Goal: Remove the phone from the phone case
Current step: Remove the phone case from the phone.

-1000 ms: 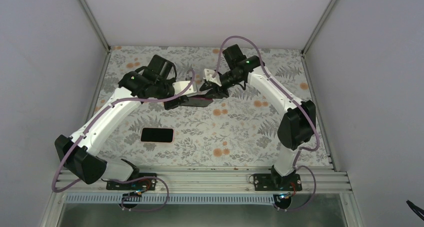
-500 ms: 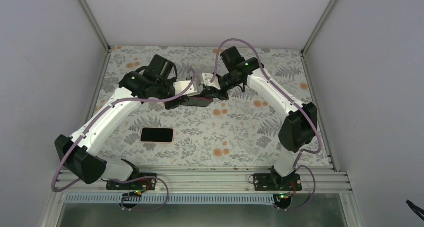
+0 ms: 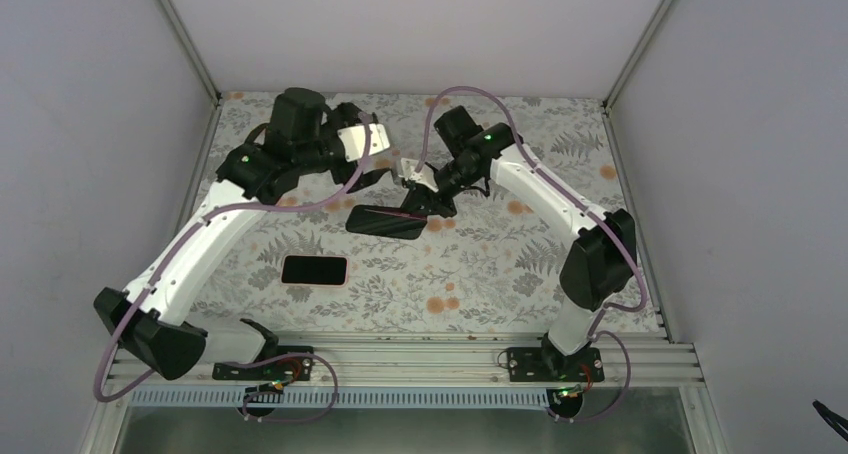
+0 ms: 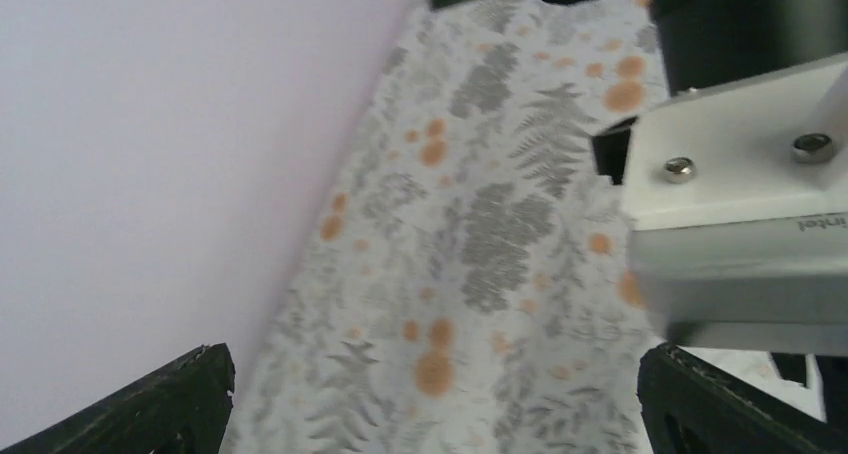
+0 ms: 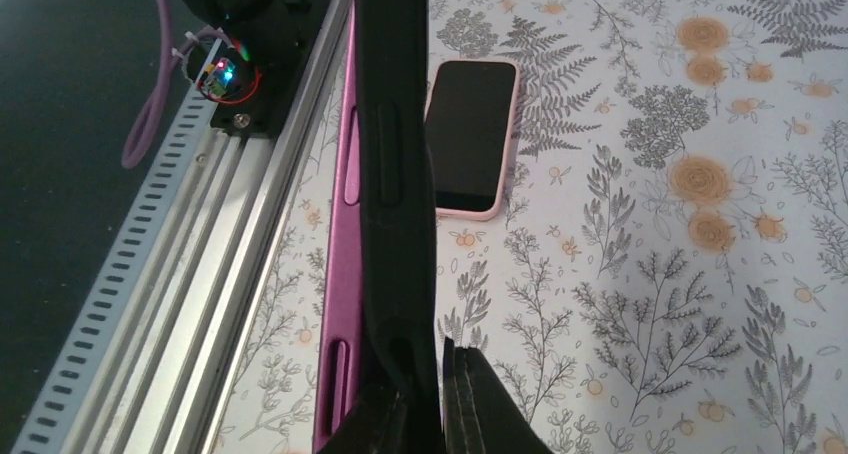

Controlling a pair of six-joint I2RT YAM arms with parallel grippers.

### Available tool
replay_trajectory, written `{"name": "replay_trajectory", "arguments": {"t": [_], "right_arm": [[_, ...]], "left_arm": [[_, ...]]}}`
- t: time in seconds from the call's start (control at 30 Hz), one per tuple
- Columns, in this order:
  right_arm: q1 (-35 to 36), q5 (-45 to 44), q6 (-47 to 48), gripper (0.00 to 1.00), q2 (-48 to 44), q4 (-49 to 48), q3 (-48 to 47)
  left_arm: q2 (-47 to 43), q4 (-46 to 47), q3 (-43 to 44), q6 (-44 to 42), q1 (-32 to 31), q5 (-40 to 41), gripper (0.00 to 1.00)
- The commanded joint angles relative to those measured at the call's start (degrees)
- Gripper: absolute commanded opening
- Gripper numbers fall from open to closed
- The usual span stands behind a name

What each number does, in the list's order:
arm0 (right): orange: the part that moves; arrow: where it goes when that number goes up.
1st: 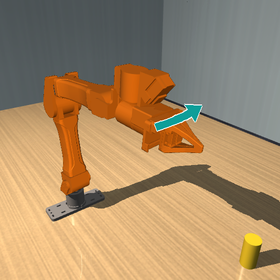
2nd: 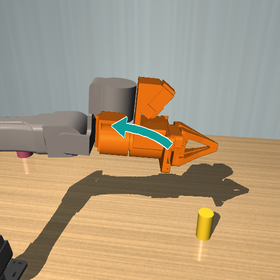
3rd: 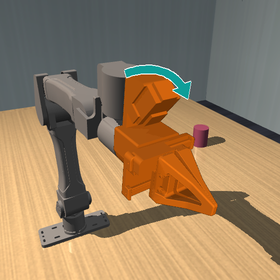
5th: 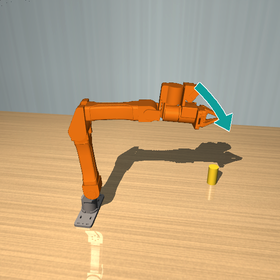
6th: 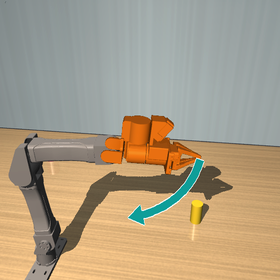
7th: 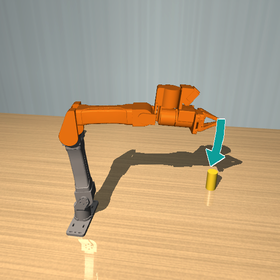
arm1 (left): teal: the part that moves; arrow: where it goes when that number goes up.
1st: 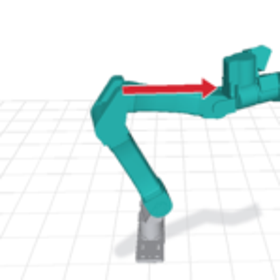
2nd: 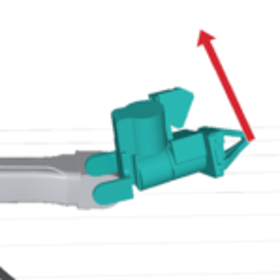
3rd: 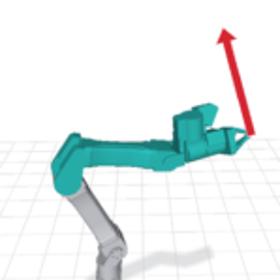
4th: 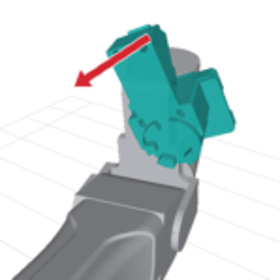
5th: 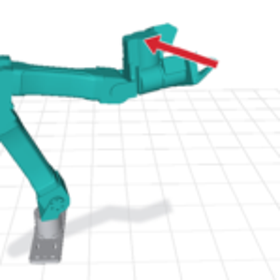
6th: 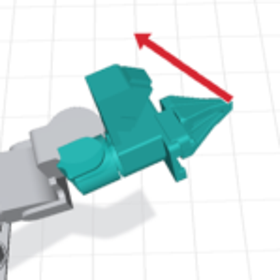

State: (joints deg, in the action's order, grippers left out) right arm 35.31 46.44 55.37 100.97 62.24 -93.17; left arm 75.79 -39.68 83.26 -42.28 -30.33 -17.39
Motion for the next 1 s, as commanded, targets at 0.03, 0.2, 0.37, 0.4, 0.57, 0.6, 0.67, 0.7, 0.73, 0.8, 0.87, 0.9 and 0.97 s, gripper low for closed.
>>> {"name": "replay_trajectory", "arguments": {"t": [0.03,0.2,0.37,0.4,0.57,0.6,0.67,0.7,0.73,0.8,0.87,0.9,0.97], "right_arm": [[-1.3,4.4,-4.3,0.04,-1.6,1.1,1.2],[-5.3,3.9,-13.5,0.04,-0.1,-3.9,-2.6],[-10.6,7.1,-28.4,0.04,0.0,-16.5,-5.8],[-11.4,7.2,-31.5,0.04,-0.8,-19.9,-5.4],[-11.8,-4.9,-48.9,0.04,-8.8,-42.6,-0.3],[-11.8,-6.3,-50.5,0.04,-9.3,-45.5,-0.2],[-11.8,-11.0,-53.1,0.03,-8.1,-47.1,-3.6],[-11.4,-14.7,-55.0,0.03,-6.7,-45.9,-8.4],[-11.2,-18.7,-56.4,0.03,-3.6,-43.3,-13.4],[-11.1,-26.3,-59.0,0.03,2.2,-36.0,-24.9],[-11.7,-27.8,-60.1,0.03,6.1,-32.1,-32.3],[-11.8,-29.3,-61.2,0.04,6.5,-33.0,-32.6],[-11.8,-30.8,-62.9,0.03,5.6,-36.7,-29.9]], "left_arm": [[-5.6,13.3,3.9,-1.0,0.1,3.3,1.00],[-7.7,15.2,5.0,-2.4,0.2,9.3,1.00],[-7.4,23.2,3.0,-0.6,0.2,17.9,1.00],[-7.2,25.0,2.3,-0.4,0.1,20.0,1.00],[-6.5,35.7,-3.2,3.0,0.0,25.7,1.00],[-6.3,38.3,-4.2,4.1,-0.1,26.2,1.00],[-5.3,42.0,-5.4,6.2,-0.1,26.5,1.00],[-4.6,43.8,-5.7,7.0,-0.3,26.7,1.00],[-3.9,44.9,-5.5,7.9,-0.4,26.7,1.00],[-1.9,46.4,-4.7,9.6,-0.9,26.6,1.00],[-0.3,48.4,-4.4,10.9,-1.6,27.0,1.00],[0.4,49.4,-4.4,11.2,-2.0,27.4,1.00],[1.9,52.0,-4.4,11.5,-3.1,28.8,1.00]]}}
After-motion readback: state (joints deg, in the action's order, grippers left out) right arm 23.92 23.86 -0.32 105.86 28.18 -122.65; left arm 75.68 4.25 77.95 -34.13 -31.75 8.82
